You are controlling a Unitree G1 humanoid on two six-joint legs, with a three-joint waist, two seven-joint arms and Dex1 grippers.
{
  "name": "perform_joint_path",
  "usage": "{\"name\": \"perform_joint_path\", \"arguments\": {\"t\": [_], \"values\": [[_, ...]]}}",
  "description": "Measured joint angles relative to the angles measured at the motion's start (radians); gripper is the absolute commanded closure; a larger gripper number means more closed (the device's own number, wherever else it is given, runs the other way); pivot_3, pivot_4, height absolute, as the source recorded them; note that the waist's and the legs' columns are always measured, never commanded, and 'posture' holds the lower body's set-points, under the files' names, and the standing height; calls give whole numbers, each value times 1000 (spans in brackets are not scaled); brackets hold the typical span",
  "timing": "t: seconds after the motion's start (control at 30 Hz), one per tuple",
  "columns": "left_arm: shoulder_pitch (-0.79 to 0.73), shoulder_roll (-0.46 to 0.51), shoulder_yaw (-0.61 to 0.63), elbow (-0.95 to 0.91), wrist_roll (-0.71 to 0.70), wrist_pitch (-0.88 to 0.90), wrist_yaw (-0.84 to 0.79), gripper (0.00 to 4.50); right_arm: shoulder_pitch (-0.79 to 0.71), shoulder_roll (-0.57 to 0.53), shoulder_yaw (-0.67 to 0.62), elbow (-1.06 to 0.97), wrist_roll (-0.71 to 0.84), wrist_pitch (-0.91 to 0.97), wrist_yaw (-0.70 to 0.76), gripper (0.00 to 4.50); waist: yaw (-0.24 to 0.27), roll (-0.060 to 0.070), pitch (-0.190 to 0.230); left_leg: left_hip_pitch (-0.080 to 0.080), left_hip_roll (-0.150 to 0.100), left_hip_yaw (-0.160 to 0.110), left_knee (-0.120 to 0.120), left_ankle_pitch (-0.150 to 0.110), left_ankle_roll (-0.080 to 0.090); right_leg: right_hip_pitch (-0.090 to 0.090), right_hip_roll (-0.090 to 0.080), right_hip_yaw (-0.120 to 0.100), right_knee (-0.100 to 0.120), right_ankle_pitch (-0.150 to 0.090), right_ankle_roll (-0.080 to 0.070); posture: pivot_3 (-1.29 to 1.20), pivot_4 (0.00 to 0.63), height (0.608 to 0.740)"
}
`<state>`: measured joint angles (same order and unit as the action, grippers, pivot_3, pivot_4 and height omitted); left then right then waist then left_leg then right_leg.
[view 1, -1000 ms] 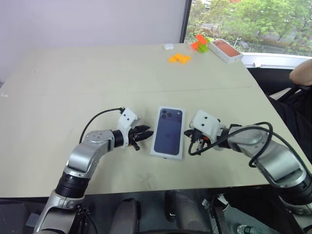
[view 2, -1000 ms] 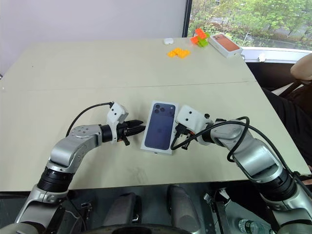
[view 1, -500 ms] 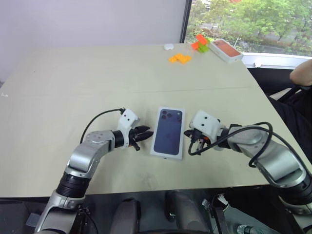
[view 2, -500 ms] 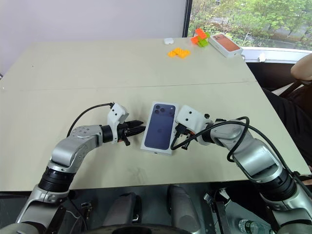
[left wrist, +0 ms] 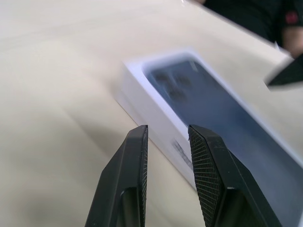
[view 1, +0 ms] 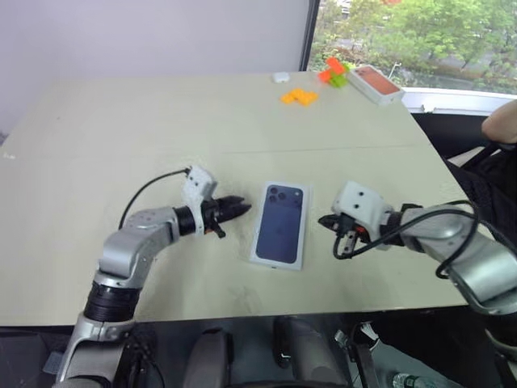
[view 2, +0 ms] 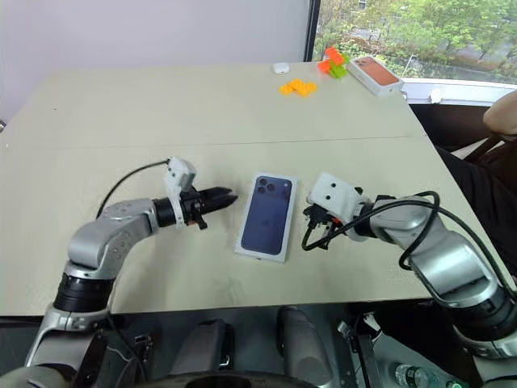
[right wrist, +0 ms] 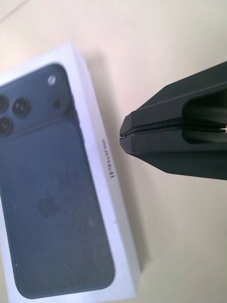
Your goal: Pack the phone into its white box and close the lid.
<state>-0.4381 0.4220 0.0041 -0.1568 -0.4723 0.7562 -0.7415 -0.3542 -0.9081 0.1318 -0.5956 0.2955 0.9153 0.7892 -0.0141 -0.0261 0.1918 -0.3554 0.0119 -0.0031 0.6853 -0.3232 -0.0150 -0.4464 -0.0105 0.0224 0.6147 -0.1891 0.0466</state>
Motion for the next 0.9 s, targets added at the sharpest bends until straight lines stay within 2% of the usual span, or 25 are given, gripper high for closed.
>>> {"name": "perform_joint_path", "arguments": {"t": [0.13,0.33,0.57,0.9], "values": [[-77,-35,-3,74,30,-50,28,3049,23,4,-21,-22,31,-29,23,4500,1,0,0,0,0,0,0,0,0,1,0,-1,-1,0,0,0,150,740],[-170,-114,-93,206,95,-122,38,3049,32,68,-14,-82,90,-5,18,4500,3,0,0,-1,-1,0,0,0,0,1,0,0,-1,1,2,0,150,740],[-284,-175,-201,427,229,-228,53,3049,33,105,74,-125,121,47,-11,4500,-2,0,0,0,-1,0,0,0,0,1,0,0,-1,0,1,0,150,740],[-323,-209,-225,502,309,-264,67,3049,35,135,136,-55,107,89,-77,4500,3,-1,-1,1,-1,0,0,0,0,4,-1,-1,-1,0,0,0,150,740]]}}
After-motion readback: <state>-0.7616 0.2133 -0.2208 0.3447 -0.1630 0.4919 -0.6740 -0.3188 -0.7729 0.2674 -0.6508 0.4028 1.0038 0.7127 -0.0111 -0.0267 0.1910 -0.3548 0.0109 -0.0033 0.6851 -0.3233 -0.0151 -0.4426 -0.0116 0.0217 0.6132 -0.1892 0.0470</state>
